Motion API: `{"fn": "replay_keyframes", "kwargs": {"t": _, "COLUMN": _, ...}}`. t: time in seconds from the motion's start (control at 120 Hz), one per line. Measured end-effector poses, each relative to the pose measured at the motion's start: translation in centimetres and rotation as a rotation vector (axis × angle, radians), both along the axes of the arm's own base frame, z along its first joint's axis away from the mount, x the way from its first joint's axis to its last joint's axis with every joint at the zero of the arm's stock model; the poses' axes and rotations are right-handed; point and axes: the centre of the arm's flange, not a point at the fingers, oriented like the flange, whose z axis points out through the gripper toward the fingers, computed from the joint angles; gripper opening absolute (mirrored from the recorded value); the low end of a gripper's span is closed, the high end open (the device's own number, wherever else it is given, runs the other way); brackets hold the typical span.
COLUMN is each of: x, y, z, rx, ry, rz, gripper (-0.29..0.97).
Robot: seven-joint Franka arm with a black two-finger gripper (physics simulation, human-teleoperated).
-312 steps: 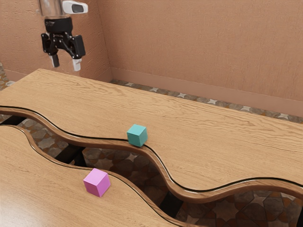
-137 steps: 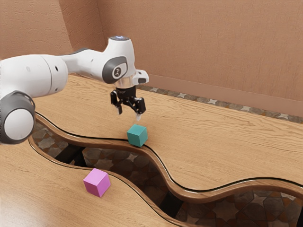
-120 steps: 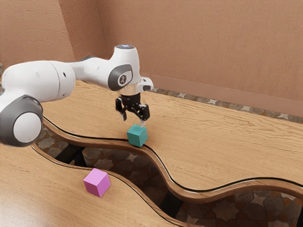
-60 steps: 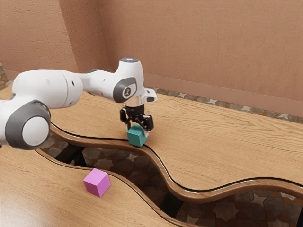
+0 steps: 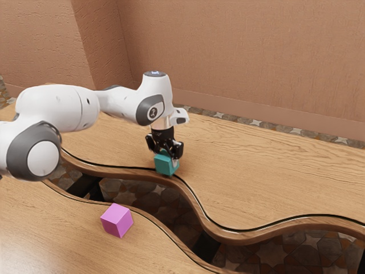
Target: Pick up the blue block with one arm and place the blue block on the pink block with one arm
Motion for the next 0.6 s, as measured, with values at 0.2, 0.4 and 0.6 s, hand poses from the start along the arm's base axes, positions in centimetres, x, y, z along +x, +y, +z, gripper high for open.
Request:
{"fn": "replay_keyframes", "kwargs": {"t": 0.2, "x": -2.3, "y": -1.8, "z": 10.0, "rx": 0.018, "ry": -0.079, "rz": -0.028, "gripper": 0.35}}
{"fn": "replay_keyframes", "kwargs": {"t": 0.4, "x": -11.8, "y": -2.7, "z": 11.3, "rx": 0.066, "ry": -0.024, "rz": -0.067, "gripper": 0.35}}
{"fn": "replay_keyframes", "kwargs": {"t": 0.6, "x": -22.6, "y": -2.3, "z": 11.1, "rx": 0.102, "ry": -0.077, "rz": -0.096, "gripper": 0.35}}
